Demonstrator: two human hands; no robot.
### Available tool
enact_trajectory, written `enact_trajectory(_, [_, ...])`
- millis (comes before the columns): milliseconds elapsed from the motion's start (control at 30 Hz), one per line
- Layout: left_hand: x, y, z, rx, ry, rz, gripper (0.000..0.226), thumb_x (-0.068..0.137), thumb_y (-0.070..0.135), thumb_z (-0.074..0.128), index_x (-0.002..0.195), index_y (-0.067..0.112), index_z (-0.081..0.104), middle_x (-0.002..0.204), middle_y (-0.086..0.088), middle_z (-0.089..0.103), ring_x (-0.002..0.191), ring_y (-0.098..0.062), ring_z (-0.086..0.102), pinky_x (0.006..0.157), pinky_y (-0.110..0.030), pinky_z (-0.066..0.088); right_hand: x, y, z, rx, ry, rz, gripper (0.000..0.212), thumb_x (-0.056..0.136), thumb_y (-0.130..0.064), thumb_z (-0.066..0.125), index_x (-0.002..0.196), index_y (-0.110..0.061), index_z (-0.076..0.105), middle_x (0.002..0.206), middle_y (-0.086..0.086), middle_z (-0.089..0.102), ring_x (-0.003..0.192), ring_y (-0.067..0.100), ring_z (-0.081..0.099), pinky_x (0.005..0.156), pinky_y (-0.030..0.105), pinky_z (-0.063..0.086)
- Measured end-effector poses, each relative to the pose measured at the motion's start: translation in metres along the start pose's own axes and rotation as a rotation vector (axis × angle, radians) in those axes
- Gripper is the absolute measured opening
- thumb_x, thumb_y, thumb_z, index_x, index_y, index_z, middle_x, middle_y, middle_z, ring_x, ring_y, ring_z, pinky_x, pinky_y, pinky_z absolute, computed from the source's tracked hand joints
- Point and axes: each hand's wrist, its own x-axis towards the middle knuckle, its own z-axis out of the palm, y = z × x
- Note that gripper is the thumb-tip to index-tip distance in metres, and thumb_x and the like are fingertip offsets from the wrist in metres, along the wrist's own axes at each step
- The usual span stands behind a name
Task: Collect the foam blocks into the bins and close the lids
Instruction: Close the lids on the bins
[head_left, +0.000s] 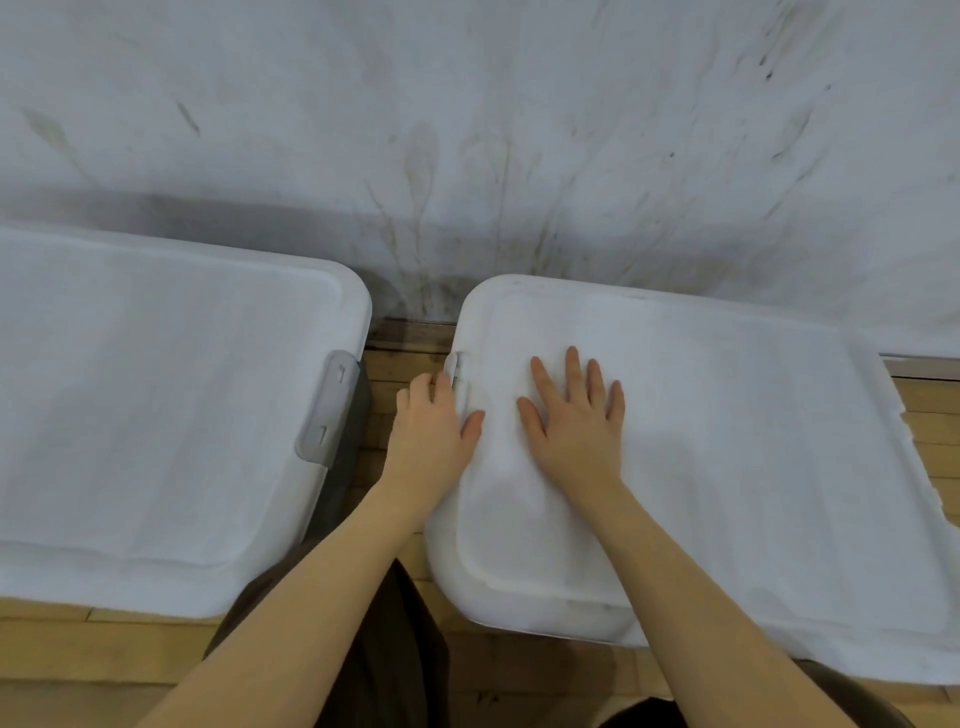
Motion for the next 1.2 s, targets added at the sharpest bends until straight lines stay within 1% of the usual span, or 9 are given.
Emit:
enact_trajectory(133, [-0.001, -0.005, -0.002, -0.025, -0.024, 0.049, 0.066, 0.095, 0.044, 0.043, 0.148, 0.014, 0.02, 0.137, -0.008, 0.049, 0.112, -0.026, 0.053, 0.093, -0.039, 0.047, -0.002, -0.003, 0.002, -0.033, 0.0, 0.022, 0.065, 0.09, -0.055, 0.007, 0.148, -0.031, 0.023, 0.157, 0.011, 0.015, 0.144, 0.034, 0.011, 0.115, 0.051, 0.003])
enact_trajectory(267, [0.001, -0.004, -0.002, 0.02, -0.016, 0.071, 0.063, 0.097, 0.042, 0.039, 0.149, 0.014, 0.018, 0.133, -0.008, 0.054, 0.101, -0.022, 0.061, 0.089, -0.035, 0.049, -0.002, -0.005, 0.003, -0.067, -0.016, 0.044, 0.06, 0.093, -0.051, 0.012, 0.148, -0.03, 0.025, 0.156, 0.011, 0.019, 0.143, 0.035, 0.015, 0.114, 0.053, 0.006])
enact_trajectory(467, [-0.001, 0.006, -0.002, 0.164, -0.084, 0.101, 0.056, 0.101, 0.036, 0.026, 0.15, 0.015, 0.008, 0.152, -0.011, 0.028, 0.112, -0.021, 0.054, 0.088, -0.03, 0.045, -0.001, -0.008, -0.001, -0.077, -0.062, 0.043, 0.066, 0.089, -0.052, 0.0, 0.149, -0.031, 0.018, 0.158, 0.009, 0.01, 0.145, 0.032, 0.006, 0.115, 0.05, 0.0])
enact_trajectory(600, [0.004, 0.003, -0.008, 0.171, -0.08, 0.116, 0.057, 0.1, 0.04, 0.03, 0.149, 0.017, 0.015, 0.149, -0.006, 0.034, 0.116, -0.021, 0.051, 0.09, -0.031, 0.045, 0.001, -0.006, -0.01, -0.026, -0.093, 0.053, 0.057, 0.095, -0.053, 0.012, 0.148, -0.036, 0.019, 0.159, 0.004, 0.006, 0.146, 0.027, 0.003, 0.116, 0.046, -0.001])
enact_trajectory(667, [0.006, 0.005, -0.017, 0.179, -0.047, 0.142, 0.055, 0.099, 0.04, 0.033, 0.148, 0.017, 0.022, 0.15, -0.005, 0.033, 0.127, -0.025, 0.041, 0.1, -0.035, 0.037, 0.005, -0.003, -0.021, 0.014, -0.105, 0.053, 0.048, 0.099, -0.046, 0.027, 0.146, -0.036, 0.027, 0.158, 0.001, 0.012, 0.145, 0.023, 0.009, 0.114, 0.041, 0.004])
enact_trajectory(767, [0.011, 0.025, -0.029, 0.153, -0.032, 0.223, 0.05, 0.099, 0.036, 0.036, 0.145, 0.016, 0.031, 0.151, -0.005, 0.031, 0.135, -0.025, 0.033, 0.109, -0.036, 0.026, 0.009, 0.008, -0.045, 0.125, -0.035, 0.058, 0.042, 0.1, -0.034, 0.035, 0.141, -0.026, 0.041, 0.15, 0.001, 0.035, 0.135, 0.022, 0.033, 0.107, 0.037, 0.021])
enact_trajectory(833, [0.018, 0.046, -0.028, 0.119, -0.007, 0.291, 0.044, 0.098, 0.031, 0.041, 0.138, 0.012, 0.043, 0.145, -0.007, 0.042, 0.131, -0.026, 0.04, 0.107, -0.038, 0.029, 0.008, 0.025, -0.062, 0.135, 0.033, 0.063, 0.04, 0.099, -0.029, 0.039, 0.138, -0.021, 0.045, 0.143, 0.002, 0.045, 0.127, 0.024, 0.043, 0.102, 0.037, 0.028])
enact_trajectory(1000, [0.034, 0.125, -0.005, -0.029, 0.046, 0.451, 0.042, 0.086, 0.027, 0.037, 0.111, 0.009, 0.066, 0.109, -0.013, 0.067, 0.092, -0.035, 0.064, 0.08, -0.043, 0.049, -0.005, 0.103, -0.102, 0.216, 0.154, 0.173, 0.038, 0.098, -0.024, 0.042, 0.134, -0.018, 0.05, 0.135, 0.001, 0.052, 0.121, 0.023, 0.048, 0.1, 0.036, 0.036])
enact_trajectory(1200, [0.022, 0.233, 0.059, -0.1, -0.017, 0.54, 0.034, 0.093, 0.019, 0.048, 0.123, 0.012, 0.06, 0.128, -0.011, 0.057, 0.115, -0.033, 0.053, 0.097, -0.041, 0.036, -0.032, 0.23, -0.124, 0.147, 0.24, 0.289, 0.037, 0.097, -0.023, 0.044, 0.133, -0.018, 0.052, 0.133, 0.0, 0.054, 0.115, 0.024, 0.052, 0.096, 0.038, 0.04])
